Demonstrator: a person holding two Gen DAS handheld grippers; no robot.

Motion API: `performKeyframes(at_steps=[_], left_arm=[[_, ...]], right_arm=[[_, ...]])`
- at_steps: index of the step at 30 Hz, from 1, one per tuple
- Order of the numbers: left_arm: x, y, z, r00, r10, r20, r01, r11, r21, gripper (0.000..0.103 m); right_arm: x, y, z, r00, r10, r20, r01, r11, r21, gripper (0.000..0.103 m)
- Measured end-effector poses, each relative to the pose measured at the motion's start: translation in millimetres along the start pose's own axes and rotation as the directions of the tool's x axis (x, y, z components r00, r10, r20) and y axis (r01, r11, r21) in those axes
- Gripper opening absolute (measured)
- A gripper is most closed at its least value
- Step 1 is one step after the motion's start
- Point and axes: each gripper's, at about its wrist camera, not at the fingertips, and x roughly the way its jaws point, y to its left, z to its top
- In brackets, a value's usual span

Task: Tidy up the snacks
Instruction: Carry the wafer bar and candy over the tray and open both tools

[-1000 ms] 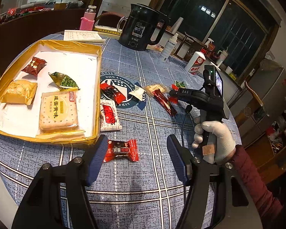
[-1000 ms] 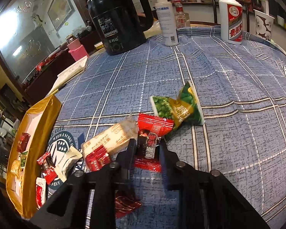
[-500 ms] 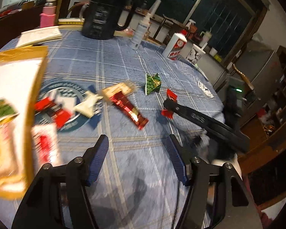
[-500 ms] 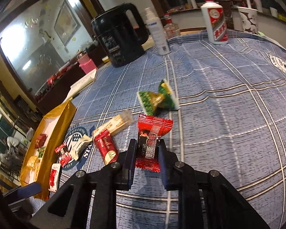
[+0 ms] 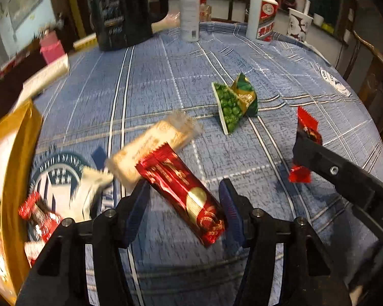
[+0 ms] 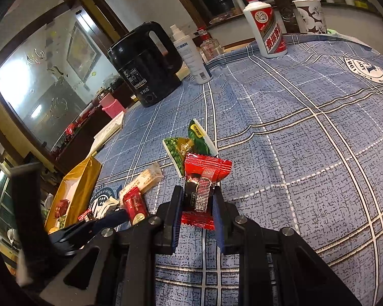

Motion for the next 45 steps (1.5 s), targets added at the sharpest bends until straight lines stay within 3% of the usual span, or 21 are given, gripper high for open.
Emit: performKeyframes(at_steps=[1, 2, 3, 9, 14, 22, 31, 37, 45], left_arm=[[-0.3, 3.2, 0.0, 1.0, -0.013, 0.003, 0.013, 1.0, -0.013, 0.051], [-2.6, 4.5, -1.1, 1.0, -0.003, 0.007, 0.003, 1.0, -0.01, 0.034], [-3.6, 6.5, -0.9, 1.0, -0.01, 0.006, 0.01, 1.0, -0.006, 0.024], [-14.1, 18.2, -6.5, 0.999, -0.051, 0.014, 0.052, 0.998, -0.04, 0.024], [-38.7, 32.8, -14.0, 0.991, -0.124, 0.053, 0.129, 0.985, -0.116, 0.024], [-96.7, 92.3, -38.5, 0.961, -0.22, 0.167, 0.257, 0.935, -0.244, 0.024], [-148.1, 186.2, -76.9, 0.966, -0.072, 0.249, 0.156, 0.929, -0.335, 0.024], [-146.5, 240.4, -106.5, 0.973, 0.0, 0.229, 0.1, 0.899, -0.426, 0.024], [-128.2, 276.6, -129.3, 0.98, 0.016, 0.2, 0.086, 0.867, -0.491, 0.024]], right_arm=[[0.3, -0.1, -0.5, 1.0, 0.0, -0.002, 0.0, 1.0, 0.001, 0.023], [0.8, -0.1, -0.9, 1.0, 0.0, -0.003, 0.0, 1.0, 0.001, 0.023], [1.0, -0.1, -1.1, 1.0, -0.002, -0.005, 0.002, 1.0, 0.001, 0.023], [4.9, -0.4, -2.6, 1.0, -0.017, -0.013, 0.017, 1.0, 0.002, 0.023], [6.2, 1.5, -5.2, 0.999, -0.034, -0.014, 0.034, 0.999, -0.008, 0.023], [7.8, 6.0, -8.1, 0.997, -0.072, -0.009, 0.071, 0.997, -0.036, 0.023], [-4.6, 31.5, -19.1, 0.995, -0.101, 0.005, 0.1, 0.986, -0.133, 0.022], [-18.4, 85.8, -30.2, 1.0, 0.012, -0.024, -0.016, 0.981, -0.195, 0.022], [-9.0, 197.4, -64.8, 0.978, 0.155, -0.143, -0.197, 0.913, -0.357, 0.022]])
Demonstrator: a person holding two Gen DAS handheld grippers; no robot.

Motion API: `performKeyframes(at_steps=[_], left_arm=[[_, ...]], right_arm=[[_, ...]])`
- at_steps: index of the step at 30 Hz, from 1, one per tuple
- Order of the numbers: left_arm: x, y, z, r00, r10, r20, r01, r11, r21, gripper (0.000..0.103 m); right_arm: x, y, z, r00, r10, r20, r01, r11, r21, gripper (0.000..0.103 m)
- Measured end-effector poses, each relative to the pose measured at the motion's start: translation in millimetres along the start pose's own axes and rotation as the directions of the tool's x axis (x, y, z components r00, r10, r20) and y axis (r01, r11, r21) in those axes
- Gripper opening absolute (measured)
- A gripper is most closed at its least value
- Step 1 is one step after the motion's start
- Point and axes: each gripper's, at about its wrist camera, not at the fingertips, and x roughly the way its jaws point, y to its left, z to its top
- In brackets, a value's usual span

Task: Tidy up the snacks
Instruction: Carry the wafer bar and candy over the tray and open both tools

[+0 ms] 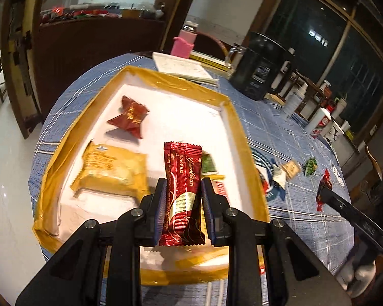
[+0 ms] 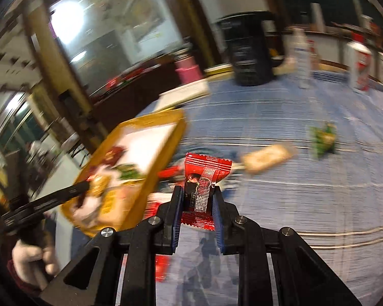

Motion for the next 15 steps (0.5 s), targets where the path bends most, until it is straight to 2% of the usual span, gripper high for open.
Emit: performKeyframes(at_steps=[4, 7, 11, 15], left_arm=[[9.4, 16.4, 6.3, 1.0, 0.023, -0.011, -0.024, 0.999, -0.023, 0.024], [12.9, 26.1, 11.3, 0.999, 0.03, -0.016, -0.031, 0.999, -0.041, 0.024], [12.1, 35.4, 14.6, 1.0, 0.016, -0.009, -0.017, 0.997, -0.069, 0.024], [5.7, 44.8, 13.6, 1.0, -0.013, 0.006, 0.014, 0.995, -0.102, 0.025]], right_arm=[[21.8, 45.2, 6.4, 0.993, 0.102, -0.063, -0.104, 0.994, -0.027, 0.022], [38.2, 74.1, 9.2, 0.985, 0.142, -0.1, -0.148, 0.988, -0.053, 0.022], [65.7, 111.7, 8.7, 0.98, 0.136, -0.148, -0.154, 0.981, -0.118, 0.022], [93.0, 129.0, 6.1, 0.974, 0.114, -0.195, -0.144, 0.979, -0.145, 0.023]])
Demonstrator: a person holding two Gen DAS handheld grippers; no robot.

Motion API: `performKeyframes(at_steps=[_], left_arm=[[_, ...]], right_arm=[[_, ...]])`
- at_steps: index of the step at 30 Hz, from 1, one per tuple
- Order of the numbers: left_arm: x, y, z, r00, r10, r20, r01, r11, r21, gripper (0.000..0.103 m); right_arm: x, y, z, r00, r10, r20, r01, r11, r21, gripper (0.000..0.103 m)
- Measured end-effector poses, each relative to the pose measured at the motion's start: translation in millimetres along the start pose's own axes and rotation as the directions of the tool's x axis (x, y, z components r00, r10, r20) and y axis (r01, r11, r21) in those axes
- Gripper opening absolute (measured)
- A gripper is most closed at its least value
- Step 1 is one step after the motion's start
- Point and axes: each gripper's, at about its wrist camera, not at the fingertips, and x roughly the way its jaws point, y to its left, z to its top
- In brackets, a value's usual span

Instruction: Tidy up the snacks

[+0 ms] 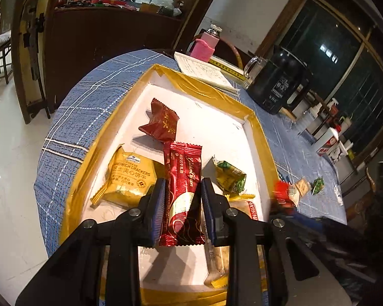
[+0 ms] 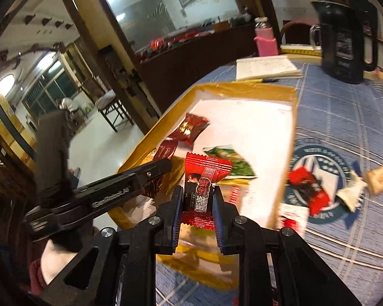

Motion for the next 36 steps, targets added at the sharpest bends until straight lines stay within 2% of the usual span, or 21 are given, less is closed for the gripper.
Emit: performKeyframes(at_steps=[3, 7, 10, 12, 15, 19, 22, 25, 31, 36], left_arm=[[-6.8, 4.8, -1.3, 1.0, -0.011, 0.006, 0.011, 1.0, -0.019, 0.025], [-20.4, 4.8, -3.5, 1.0, -0.004, 0.023, 0.005, 1.0, -0.02, 0.033], [-32.3, -0.5, -5.6, 0.999, 0.002, 0.05, -0.001, 1.0, -0.011, 0.045], [-40.4, -5.8, -8.5, 0.998, 0.007, 0.068, -0.007, 1.0, -0.007, 0.057], [-48.4, -13.3, -13.4, 0.997, 0.005, 0.078, -0.004, 1.0, -0.018, 0.065], [-59.4, -23.3, -24.0, 0.996, -0.017, 0.091, 0.02, 0.999, -0.04, 0.067], [-70.4, -31.3, -36.7, 0.992, -0.059, 0.108, 0.066, 0.996, -0.067, 0.067], [-77.6, -43.6, -47.1, 0.989, -0.08, 0.122, 0.089, 0.994, -0.07, 0.067], [-80.8, -80.0, -60.5, 0.987, -0.107, 0.123, 0.109, 0.994, -0.007, 0.069], [-77.2, -111.8, -72.7, 0.98, -0.184, 0.073, 0.18, 0.982, 0.049, 0.07]], right_arm=[[17.5, 4.3, 0.2, 0.999, -0.028, -0.027, 0.027, 0.999, -0.02, 0.024], [32.7, 6.0, -0.3, 0.998, -0.026, -0.051, 0.025, 1.0, -0.017, 0.025], [33.2, 6.9, -0.6, 0.998, -0.031, -0.047, 0.03, 0.999, -0.024, 0.029], [27.6, 7.5, -0.8, 0.999, -0.025, -0.035, 0.024, 0.999, -0.025, 0.034], [14.5, 3.7, 0.4, 1.0, -0.014, -0.006, 0.014, 1.0, -0.008, 0.037], [-8.1, -13.3, -1.0, 0.999, -0.011, 0.035, 0.009, 0.999, 0.046, 0.041], [-25.9, -34.2, -7.3, 0.998, -0.023, 0.065, 0.017, 0.995, 0.101, 0.049], [-41.0, -57.5, -16.7, 0.996, -0.043, 0.081, 0.03, 0.988, 0.153, 0.05], [-67.8, -102.2, -42.2, 0.991, -0.089, 0.099, 0.063, 0.969, 0.238, 0.05], [-87.1, -132.6, -65.4, 0.986, -0.127, 0.104, 0.092, 0.952, 0.291, 0.05]])
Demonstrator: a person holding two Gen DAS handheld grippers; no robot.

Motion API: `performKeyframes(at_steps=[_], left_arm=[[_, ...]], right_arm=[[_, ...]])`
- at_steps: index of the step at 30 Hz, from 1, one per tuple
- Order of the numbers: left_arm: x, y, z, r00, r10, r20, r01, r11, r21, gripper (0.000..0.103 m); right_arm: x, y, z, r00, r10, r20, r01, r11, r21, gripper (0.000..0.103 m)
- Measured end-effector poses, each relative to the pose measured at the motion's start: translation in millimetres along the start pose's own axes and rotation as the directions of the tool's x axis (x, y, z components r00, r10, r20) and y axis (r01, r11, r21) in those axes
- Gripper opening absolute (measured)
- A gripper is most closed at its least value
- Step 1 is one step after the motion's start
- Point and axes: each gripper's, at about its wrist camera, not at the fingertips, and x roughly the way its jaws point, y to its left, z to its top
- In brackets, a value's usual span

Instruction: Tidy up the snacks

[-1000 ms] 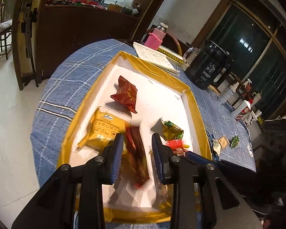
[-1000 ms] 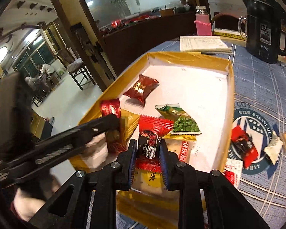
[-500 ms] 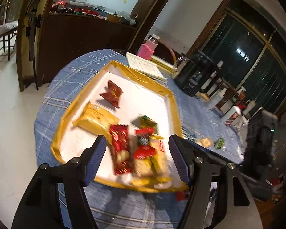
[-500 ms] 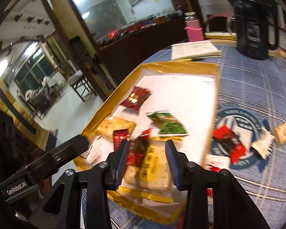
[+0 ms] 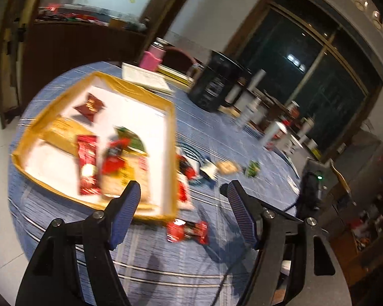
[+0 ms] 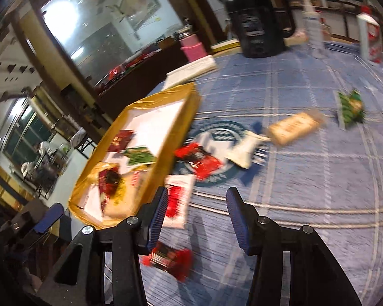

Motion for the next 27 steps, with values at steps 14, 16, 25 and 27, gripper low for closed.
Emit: performKeyframes(at_steps=[14, 16, 25, 27], left_arm=[[-0.4, 13.1, -7.4, 0.999, 0.032, -0.022, -0.033, 0.998, -0.061, 0.07], [-4.9, 28.7, -5.7, 0.998, 0.061, -0.002, -0.061, 0.993, -0.099, 0.07], [-9.9, 64.6, -7.7, 0.998, 0.066, 0.004, -0.064, 0.986, -0.154, 0.07], [-9.2, 67.9, -7.5, 0.998, 0.056, 0.0, -0.055, 0.986, -0.154, 0.07]], right_arm=[[-24.3, -32.4, -13.5, 0.999, -0.039, 0.016, 0.039, 0.998, 0.048, 0.05], [-20.6, -28.5, -14.4, 0.999, -0.04, 0.006, 0.039, 0.999, 0.035, 0.05], [7.3, 1.5, -18.1, 0.997, -0.004, -0.072, 0.003, 1.0, -0.017, 0.05], [12.4, 14.7, -22.0, 0.996, 0.015, -0.092, -0.02, 0.998, -0.056, 0.05]])
